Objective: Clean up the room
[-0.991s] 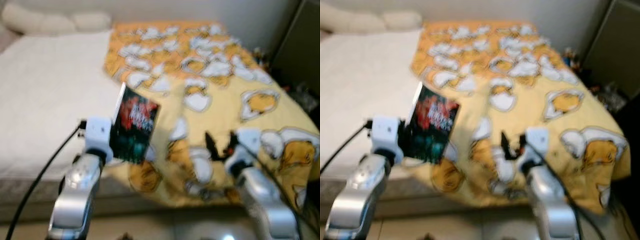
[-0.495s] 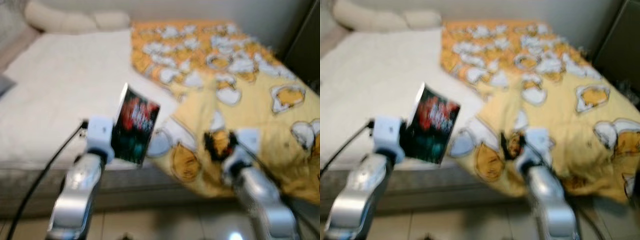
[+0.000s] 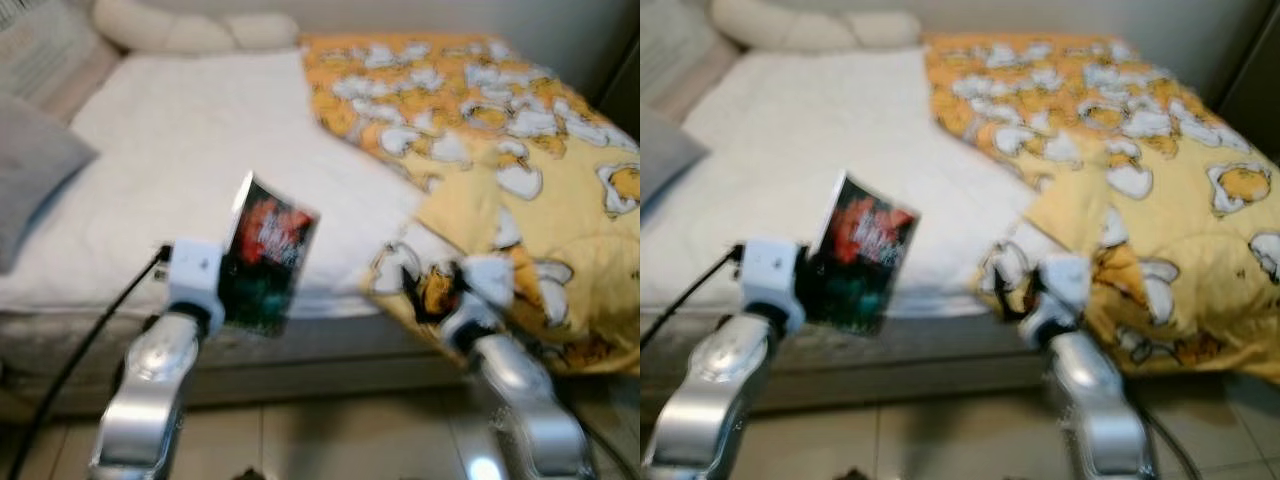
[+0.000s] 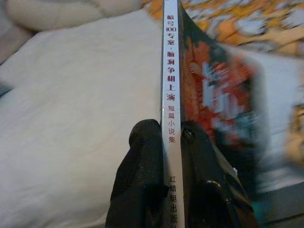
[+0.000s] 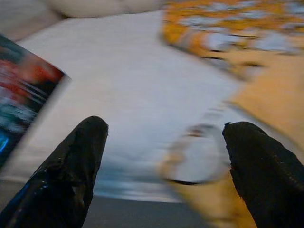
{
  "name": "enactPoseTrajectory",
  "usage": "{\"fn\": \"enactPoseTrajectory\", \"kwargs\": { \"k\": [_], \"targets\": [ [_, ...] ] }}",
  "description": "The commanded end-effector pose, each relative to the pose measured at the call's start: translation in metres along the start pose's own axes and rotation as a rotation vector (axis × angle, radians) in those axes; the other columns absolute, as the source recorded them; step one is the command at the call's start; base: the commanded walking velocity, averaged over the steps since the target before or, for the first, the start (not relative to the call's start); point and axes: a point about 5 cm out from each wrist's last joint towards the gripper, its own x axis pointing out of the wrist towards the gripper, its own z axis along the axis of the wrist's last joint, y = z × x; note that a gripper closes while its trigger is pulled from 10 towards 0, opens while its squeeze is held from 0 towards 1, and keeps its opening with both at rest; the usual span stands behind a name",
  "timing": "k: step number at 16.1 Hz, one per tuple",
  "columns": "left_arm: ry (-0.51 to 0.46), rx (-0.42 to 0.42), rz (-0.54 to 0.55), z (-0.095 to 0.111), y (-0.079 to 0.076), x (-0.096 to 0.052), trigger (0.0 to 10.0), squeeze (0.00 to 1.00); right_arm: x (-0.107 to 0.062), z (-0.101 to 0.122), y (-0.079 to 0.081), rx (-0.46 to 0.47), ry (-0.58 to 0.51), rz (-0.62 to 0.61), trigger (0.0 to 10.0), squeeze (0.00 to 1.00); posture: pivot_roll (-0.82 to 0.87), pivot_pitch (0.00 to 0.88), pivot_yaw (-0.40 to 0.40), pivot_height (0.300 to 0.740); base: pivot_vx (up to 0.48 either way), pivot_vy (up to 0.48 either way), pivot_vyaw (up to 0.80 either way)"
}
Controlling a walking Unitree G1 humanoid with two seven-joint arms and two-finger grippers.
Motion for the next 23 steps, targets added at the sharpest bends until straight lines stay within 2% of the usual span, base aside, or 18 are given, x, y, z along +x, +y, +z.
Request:
{"fn": "enactPoseTrajectory", "kwargs": {
  "k": [1, 9, 15, 19, 21, 23],
  "targets": [
    [-0.069, 0.007, 0.015, 0.0144, 0.0011, 0.0004, 10.0, 0.0, -0.0007, 0.0055, -0.0082, -0.025, -0.019, -0.023, 10.0, 0.0, 0.01, 0.0, 0.01, 0.74, 0.0, 0.48, 0.0],
    [-0.066, 0.007, 0.014, 0.0144, 0.0013, 0.0004, 10.0, 0.0, 0.0, 0.0054, -0.0069, -0.027, -0.022, -0.018, 10.0, 0.0, 0.0, 0.0, 0.012, 0.74, 0.0, 0.48, 0.0],
    [-0.084, 0.009, 0.01, 0.0173, 0.0028, 0.0001, 10.0, 0.0, 0.0013, 0.0064, -0.0059, -0.01, -0.029, -0.01, 10.0, 0.0, 0.01, 0.0, 0.012, 0.74, 0.0, 0.0, 0.0],
    [-0.095, 0.001, 0.009, 0.0197, 0.0033, 0.0006, 10.0, 0.0, 0.0037, 0.0093, -0.0073, -0.007, -0.039, -0.007, 10.0, 0.0, 0.01, 0.0, 0.013, 0.74, 0.273, 0.0, 0.0],
    [-0.098, 0.0, 0.011, 0.0206, 0.0043, 0.0008, 10.0, 0.0, 0.0056, 0.0111, -0.007, -0.037, -0.041, 0.006, 10.0, 0.0, 0.02, 0.0, 0.015, 0.74, 0.368, 0.0, 0.0],
    [-0.098, -0.003, 0.014, 0.0206, 0.0051, 0.0005, 10.0, 0.0, 0.0068, 0.0116, -0.0069, -0.045, -0.037, 0.016, 10.0, 0.0, 0.02, 0.0, 0.015, 0.74, 0.379, 0.0, 0.8]
  ]
}}
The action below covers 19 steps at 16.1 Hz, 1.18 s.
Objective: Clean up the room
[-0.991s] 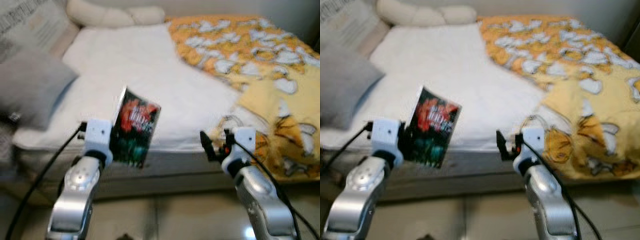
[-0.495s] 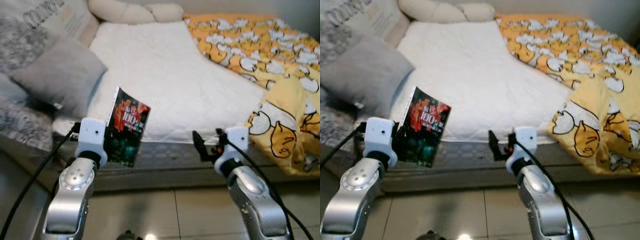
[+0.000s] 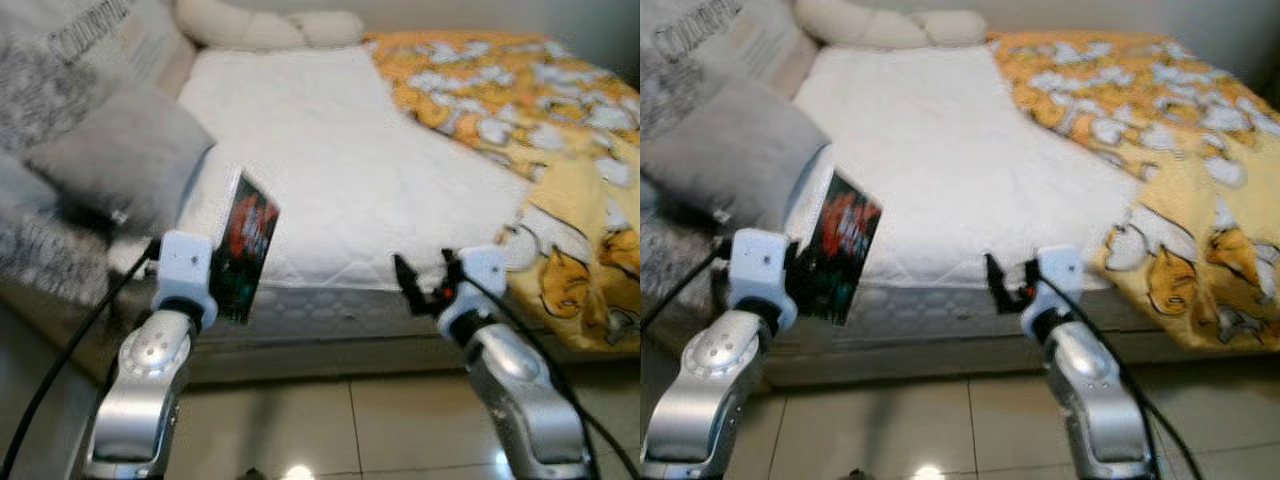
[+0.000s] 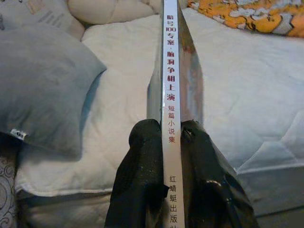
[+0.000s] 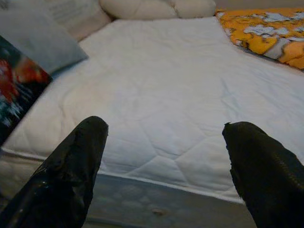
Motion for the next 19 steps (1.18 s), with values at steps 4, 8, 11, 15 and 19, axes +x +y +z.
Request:
{"fn": "enactPoseTrajectory", "kwargs": {
  "k": [4, 8, 11, 15, 19],
  "targets": [
    [-0.039, 0.022, 0.028, 0.0073, 0.0078, -0.0019, 10.0, 0.0, 0.0038, 0.0019, 0.0056, 0.033, -0.013, 0.023, 10.0, 0.0, 0.02, 0.0, 0.017, 0.74, 0.383, 0.0, 0.2],
    [-0.04, 0.026, 0.021, 0.0078, 0.0078, -0.0012, 10.0, 0.0, 0.0043, 0.0016, 0.0066, 0.037, -0.012, 0.033, 10.0, 0.0, 0.02, 0.0, 0.02, 0.74, 0.382, 0.0, 0.0],
    [-0.041, 0.031, 0.013, 0.0079, 0.0069, 0.0, 10.0, 0.0, 0.004, 0.0012, 0.0069, 0.04, -0.01, 0.037, 10.0, 0.0, 0.01, 0.0, 0.021, 0.74, 0.38, 0.0, 0.0],
    [-0.038, 0.031, 0.015, 0.0074, 0.0073, -0.0001, 10.0, 0.0, 0.0042, 0.0007, 0.007, 0.043, -0.008, 0.041, 10.0, 0.0, 0.02, 0.0, 0.019, 0.74, 0.382, 0.0, 0.0],
    [-0.038, 0.033, 0.016, 0.0072, 0.0085, -0.0002, 10.0, 0.0, 0.0051, -0.0001, 0.0086, 0.043, -0.004, 0.052, 10.0, 0.0, 0.02, 0.0, 0.019, 0.74, 0.382, 0.0, 0.0]
  ]
}}
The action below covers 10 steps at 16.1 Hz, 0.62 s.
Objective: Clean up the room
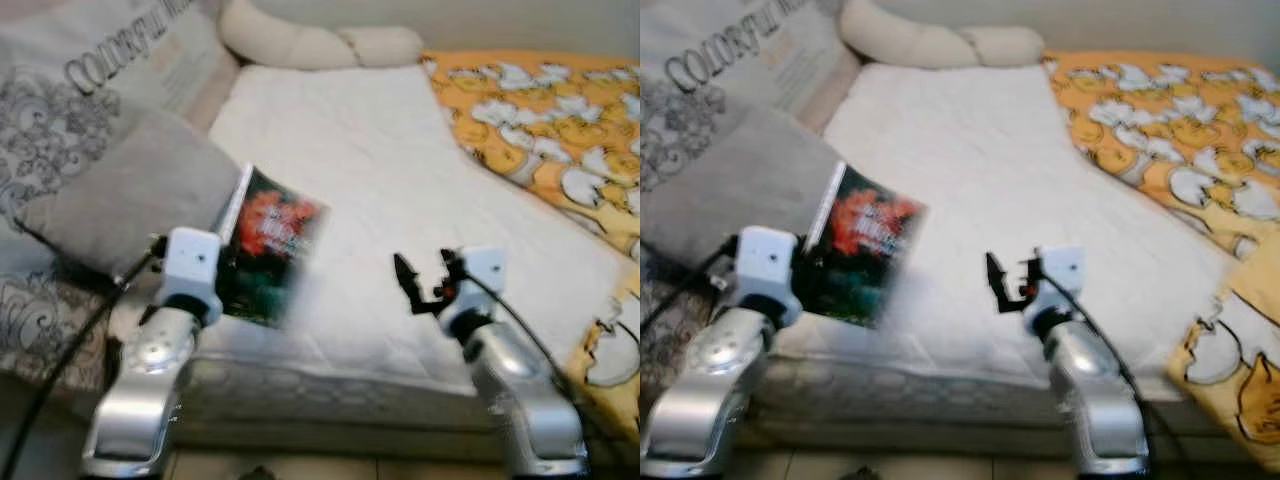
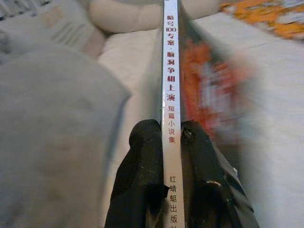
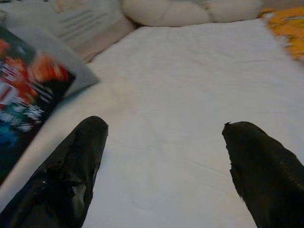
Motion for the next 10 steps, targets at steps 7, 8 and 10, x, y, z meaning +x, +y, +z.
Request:
{"fn": "enactPoseTrajectory", "kwargs": {
  "k": [7, 8, 10],
  "targets": [
    [-0.041, 0.003, -0.001, 0.0084, -0.0006, 0.0012, 10.0, 0.0, -0.0028, 0.0011, -0.0043, -0.013, 0.0, -0.005, 10.0, 0.0, 0.02, 0.0, 0.022, 0.74, 0.363, 0.0, 0.0],
    [-0.041, 0.003, -0.003, 0.0083, -0.0009, 0.0011, 10.0, 0.0, -0.003, 0.0008, -0.0039, -0.014, 0.001, -0.004, 10.0, 0.0, 0.01, 0.0, 0.022, 0.74, 0.341, 0.0, 0.0],
    [-0.042, -0.011, -0.013, 0.0077, -0.0029, 0.0004, 10.0, 0.0, -0.0041, 0.0004, -0.0041, -0.016, 0.003, -0.002, 10.0, 0.0, 0.01, 0.0, 0.022, 0.74, 0.163, 0.0, 0.0]
  ]
}}
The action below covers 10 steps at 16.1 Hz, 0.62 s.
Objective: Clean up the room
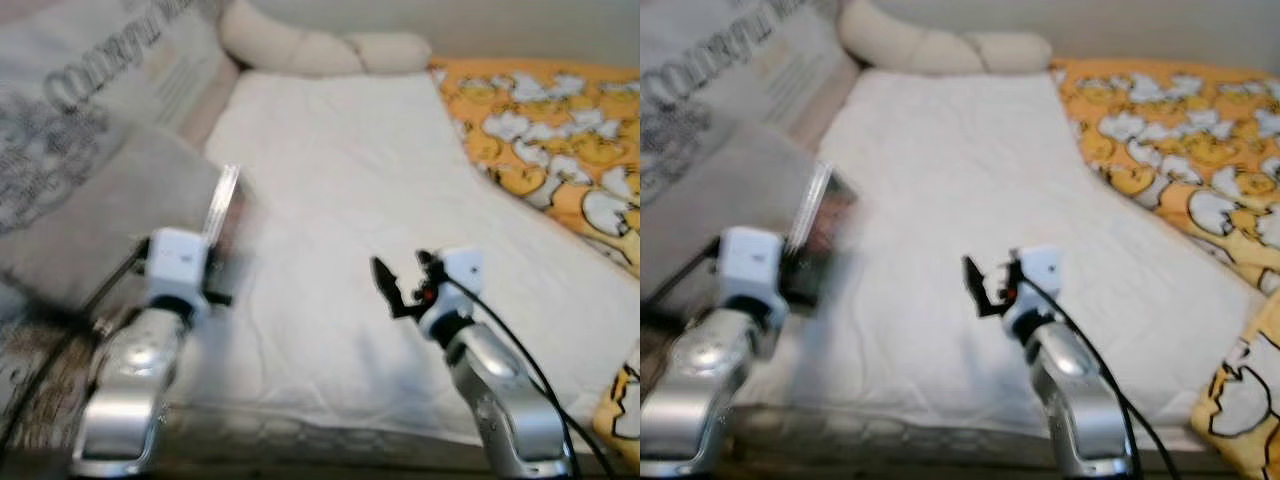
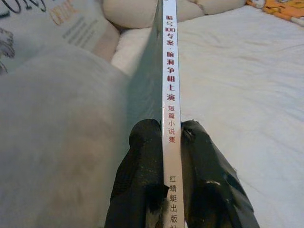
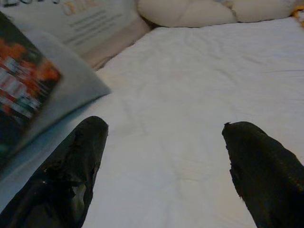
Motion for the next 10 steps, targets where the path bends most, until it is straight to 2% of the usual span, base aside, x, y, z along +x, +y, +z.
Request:
{"fn": "enactPoseTrajectory", "kwargs": {
  "k": [1, 7, 10],
  "targets": [
    [-0.047, -0.004, -0.039, 0.01, -0.009, 0.0, 10.0, 0.0, -0.004, 0.003, -0.009, -0.015, -0.006, -0.029, 10.0, 0.0, 0.01, 0.0, 0.022, 0.74, 0.0, 0.0, 0.0],
    [-0.031, 0.011, -0.074, 0.007, -0.011, 0.001, 10.0, 0.0, -0.007, 0.003, -0.011, -0.02, 0.003, -0.007, 10.0, 0.0, 0.01, 0.0, 0.03, 0.74, 0.0, 0.0, 0.0],
    [-0.017, -0.029, -0.225, 0.011, -0.022, 0.031, 10.0, 0.0, -0.007, 0.012, -0.024, -0.031, -0.001, 0.045, 10.0, 0.0, 0.01, 0.0, 0.022, 0.74, 0.0, 0.0, 0.0]
  ]
}}
